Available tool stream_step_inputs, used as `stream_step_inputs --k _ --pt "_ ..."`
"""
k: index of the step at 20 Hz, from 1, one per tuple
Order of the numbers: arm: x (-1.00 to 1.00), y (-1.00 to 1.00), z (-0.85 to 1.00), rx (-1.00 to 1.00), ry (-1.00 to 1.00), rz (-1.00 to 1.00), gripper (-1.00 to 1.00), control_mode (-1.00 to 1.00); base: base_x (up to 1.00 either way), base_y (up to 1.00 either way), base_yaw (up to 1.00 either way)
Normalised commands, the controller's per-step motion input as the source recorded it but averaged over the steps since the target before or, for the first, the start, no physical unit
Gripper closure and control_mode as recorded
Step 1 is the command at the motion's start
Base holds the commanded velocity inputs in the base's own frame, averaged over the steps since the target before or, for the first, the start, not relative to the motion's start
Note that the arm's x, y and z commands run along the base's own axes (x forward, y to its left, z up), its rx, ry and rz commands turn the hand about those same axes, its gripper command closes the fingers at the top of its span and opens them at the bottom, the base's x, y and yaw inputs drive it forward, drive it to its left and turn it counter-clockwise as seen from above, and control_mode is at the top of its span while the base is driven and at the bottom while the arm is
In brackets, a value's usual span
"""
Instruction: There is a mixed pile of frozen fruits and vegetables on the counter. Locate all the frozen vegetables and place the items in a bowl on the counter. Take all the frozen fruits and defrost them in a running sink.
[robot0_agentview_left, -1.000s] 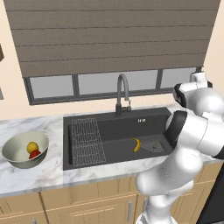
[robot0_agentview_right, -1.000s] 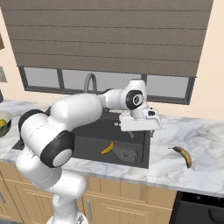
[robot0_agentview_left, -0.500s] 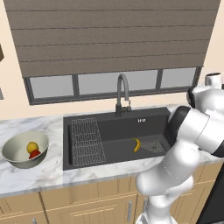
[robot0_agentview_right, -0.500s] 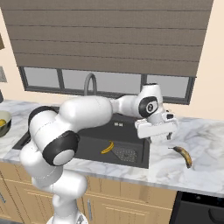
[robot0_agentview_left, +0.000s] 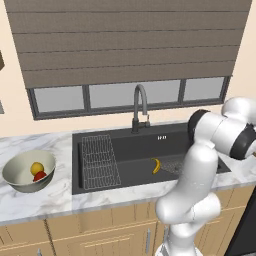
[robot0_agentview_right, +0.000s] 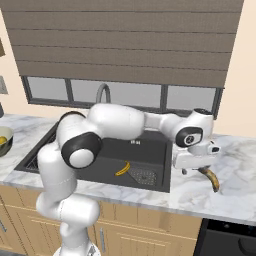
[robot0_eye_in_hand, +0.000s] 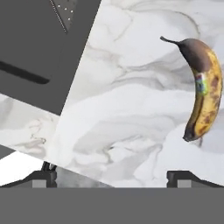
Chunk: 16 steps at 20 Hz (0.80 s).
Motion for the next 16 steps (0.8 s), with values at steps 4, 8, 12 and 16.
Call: stream_step_inputs --k 4,8,12,16 --pt "0.21 -0.14 -0.14 0.16 -0.01 0.05 -1.00 -1.00 0.00 0.00 0.00" --pt "0.48 -0.08 0.00 0.00 0.00 -0.02 -1.00 -1.00 0.00 0.00 0.00" --pt "0.40 -0.04 -0.19 -0.07 0.00 -0.01 -1.00 -1.00 0.00 0.00 0.00" --pt "0.16 0.00 -0.52 -0.20 0.00 0.00 -1.00 -1.00 0.00 0.00 0.00"
